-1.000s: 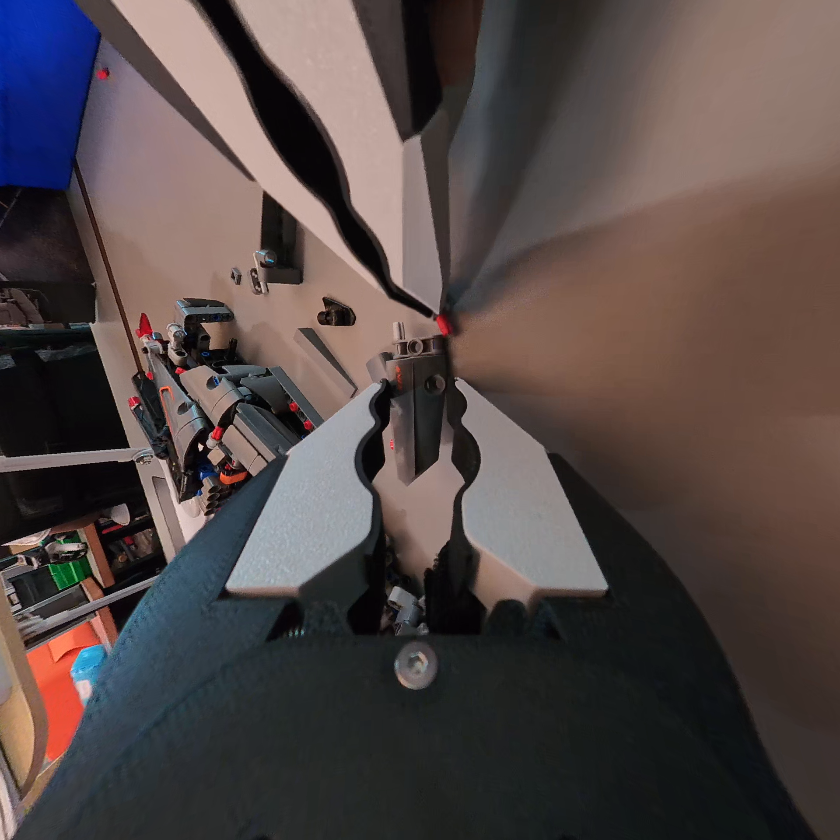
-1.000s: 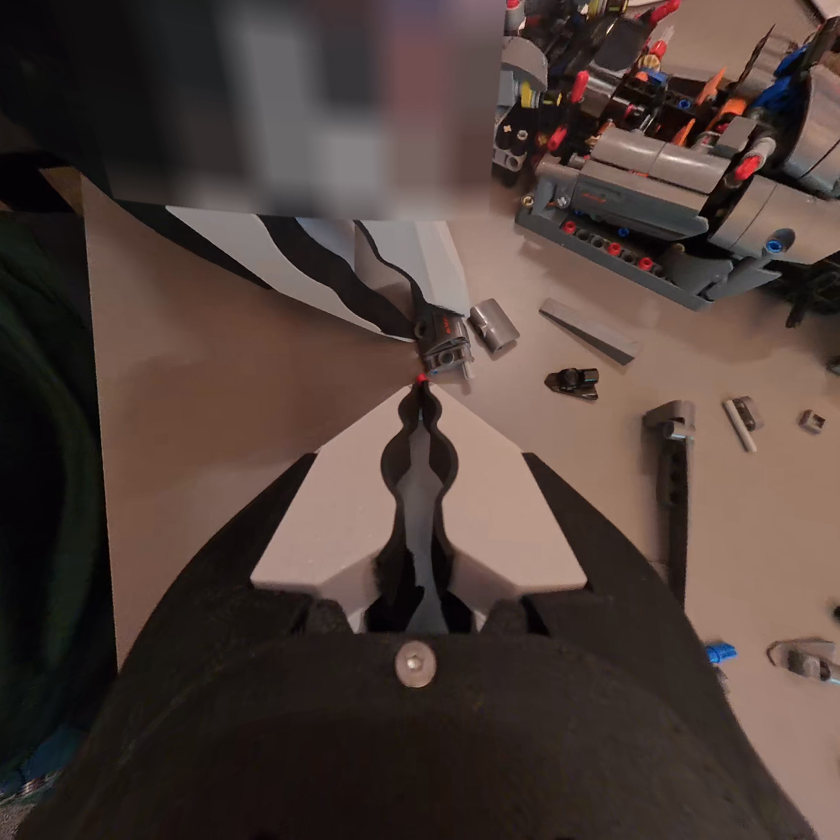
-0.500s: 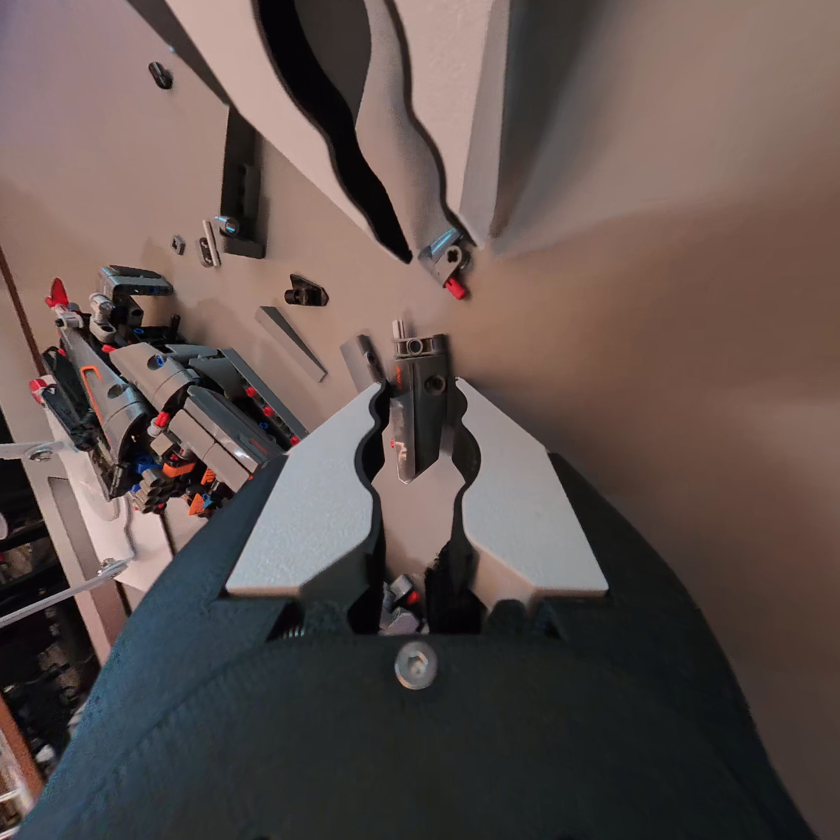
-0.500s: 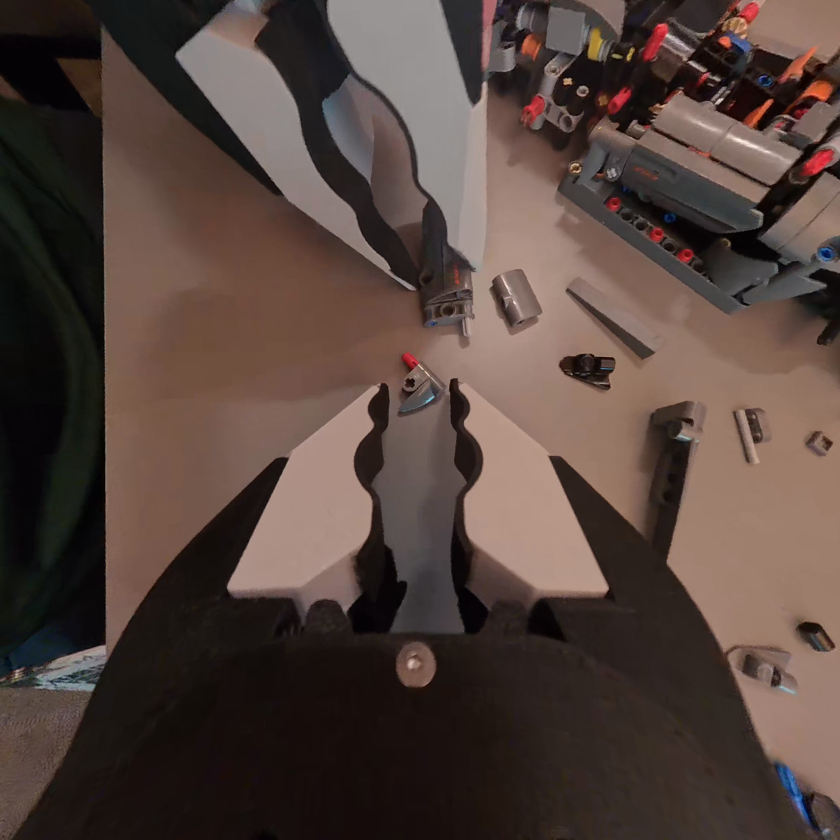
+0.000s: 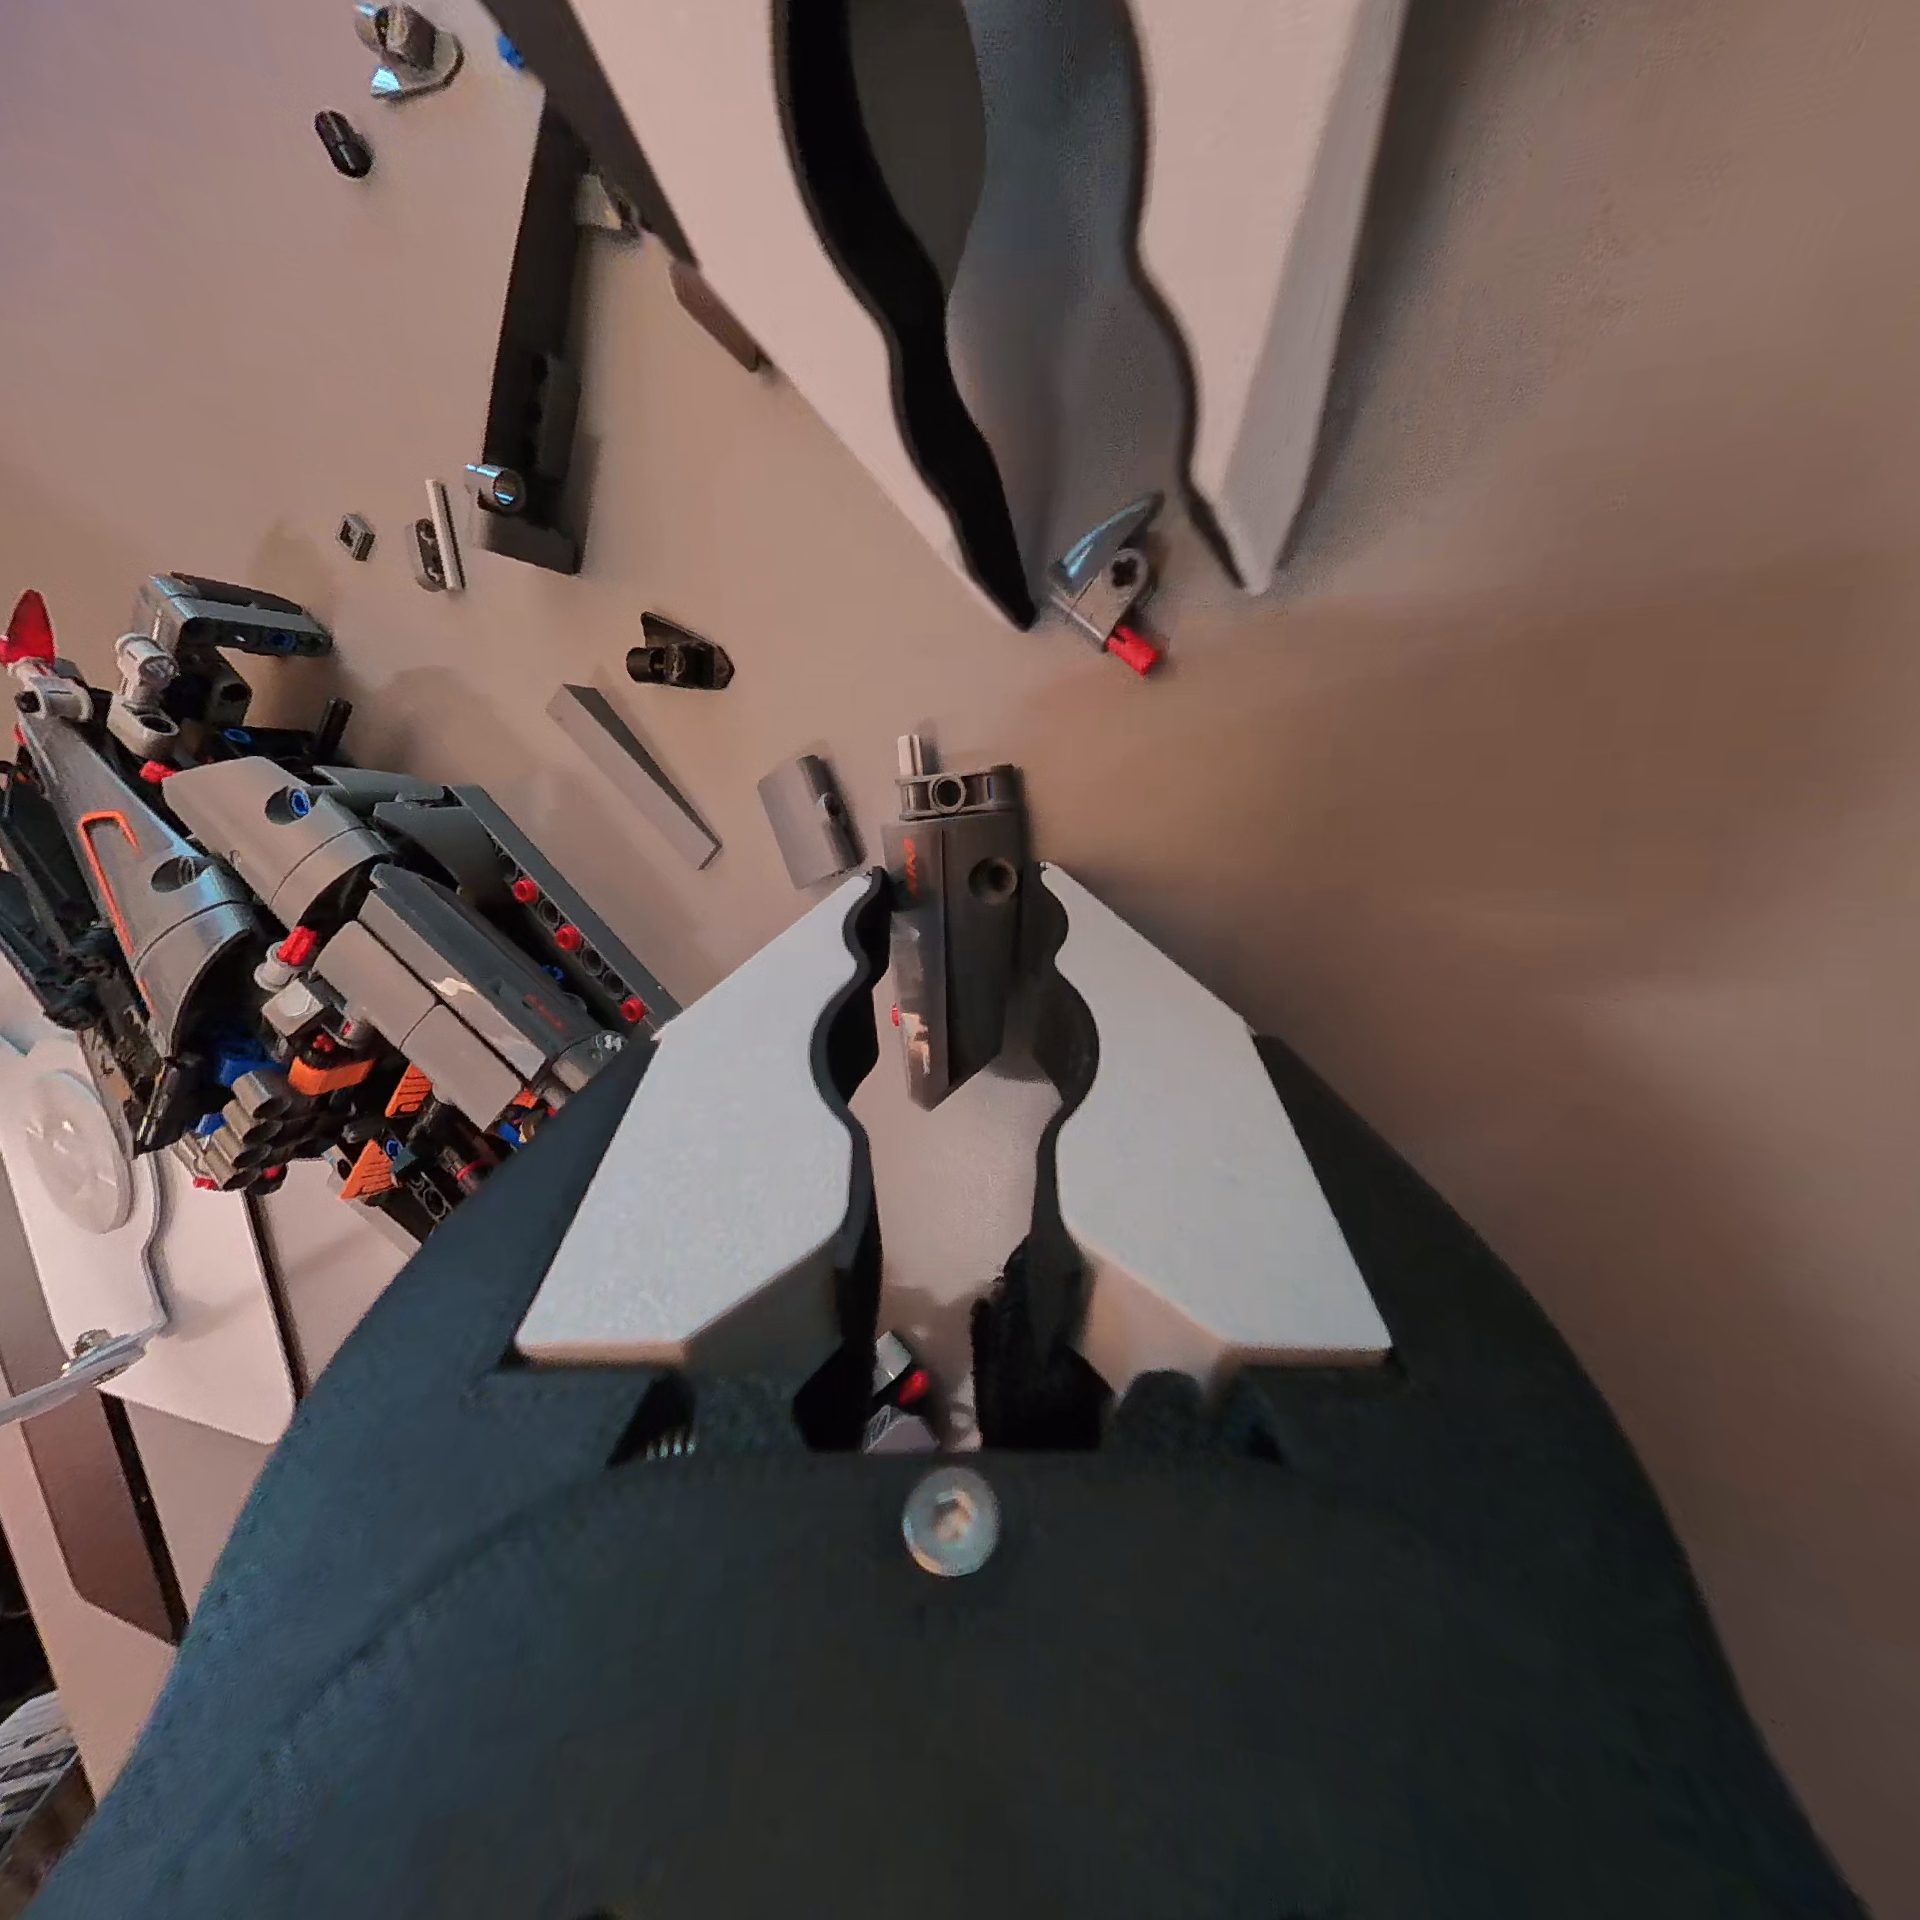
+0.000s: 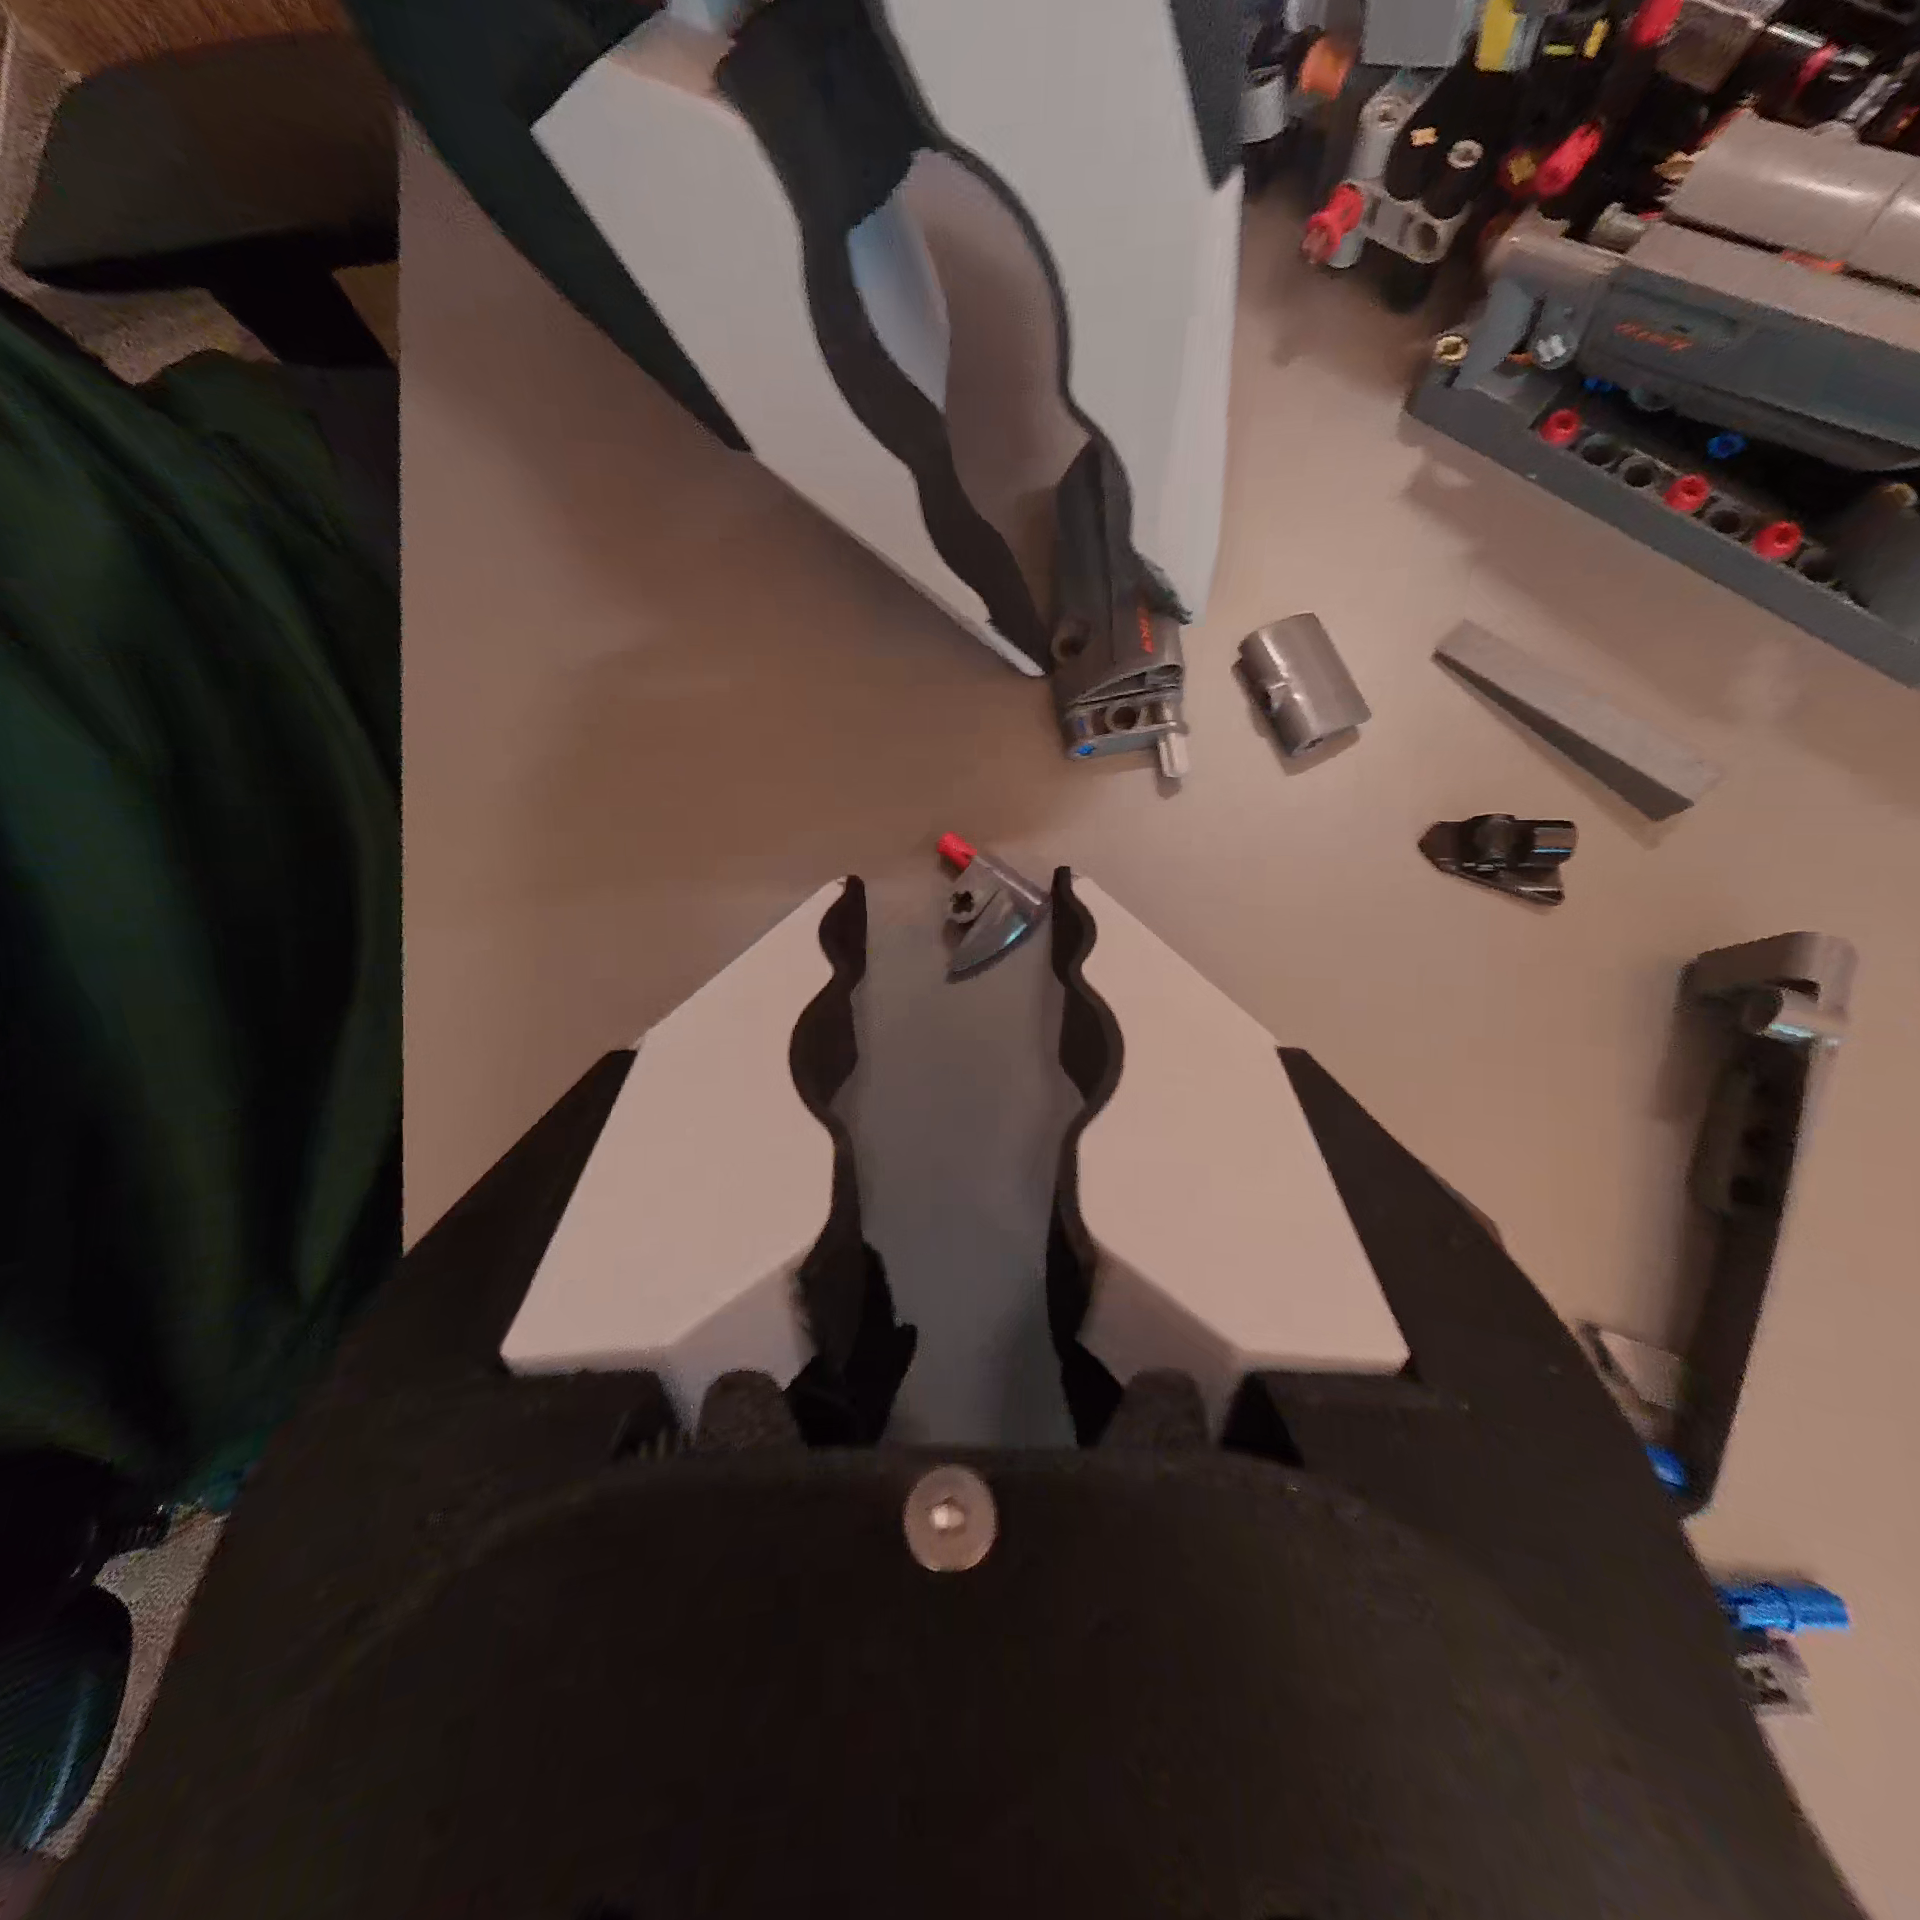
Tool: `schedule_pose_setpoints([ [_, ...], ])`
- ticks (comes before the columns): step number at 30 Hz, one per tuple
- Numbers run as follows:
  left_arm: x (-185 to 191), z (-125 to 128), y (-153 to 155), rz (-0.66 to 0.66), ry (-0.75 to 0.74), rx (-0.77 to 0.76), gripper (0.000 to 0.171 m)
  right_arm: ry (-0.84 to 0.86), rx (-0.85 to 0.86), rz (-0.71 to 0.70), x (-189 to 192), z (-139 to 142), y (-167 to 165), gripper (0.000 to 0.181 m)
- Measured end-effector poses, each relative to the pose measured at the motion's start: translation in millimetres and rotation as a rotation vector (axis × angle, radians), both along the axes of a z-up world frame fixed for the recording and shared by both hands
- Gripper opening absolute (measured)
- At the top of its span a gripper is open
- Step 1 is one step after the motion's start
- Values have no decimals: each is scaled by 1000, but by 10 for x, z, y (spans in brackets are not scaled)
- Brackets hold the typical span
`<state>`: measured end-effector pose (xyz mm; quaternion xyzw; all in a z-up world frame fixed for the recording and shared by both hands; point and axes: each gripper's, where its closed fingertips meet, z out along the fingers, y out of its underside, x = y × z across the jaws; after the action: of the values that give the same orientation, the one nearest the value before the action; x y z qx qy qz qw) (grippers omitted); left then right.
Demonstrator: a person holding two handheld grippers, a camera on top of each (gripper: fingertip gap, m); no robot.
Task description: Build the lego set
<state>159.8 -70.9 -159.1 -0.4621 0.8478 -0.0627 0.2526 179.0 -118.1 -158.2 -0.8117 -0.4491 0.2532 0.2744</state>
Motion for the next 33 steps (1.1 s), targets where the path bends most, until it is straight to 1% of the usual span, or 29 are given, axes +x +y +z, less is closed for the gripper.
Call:
schedule_pose_setpoints([
  [8,1,-3,1,-5,-4,-26,23,-63,42,123,43,-30,32,25],
  [11,2,-4,1,-9,-5,-28,23,-52,35,173,34,-32,45,18],
  [15,2,-5,-4,-10,-7,-43,23,-18,14,198,5,-21,18,17],
  [18,5,-7,-21,4,-11,-74,23,19,37,152,-24,14,37,13],
  [22,25,-7,-77,13,-29,-131,24,51,127,-14,15,148,200,12],
  [23,30,-7,-83,22,-32,-146,24,68,119,-45,10,176,213,12],
  [25,37,-8,-89,31,-37,-163,24,39,127,-116,45,152,285,11],
  [31,58,-7,-104,57,-34,-158,23,2,116,-217,35,105,366,11],
  [32,69,0,-116,54,-40,-159,23,0,121,-219,27,129,363,0],
  [33,71,-7,-125,54,-36,-161,23,-12,119,-231,31,141,368,0],
])
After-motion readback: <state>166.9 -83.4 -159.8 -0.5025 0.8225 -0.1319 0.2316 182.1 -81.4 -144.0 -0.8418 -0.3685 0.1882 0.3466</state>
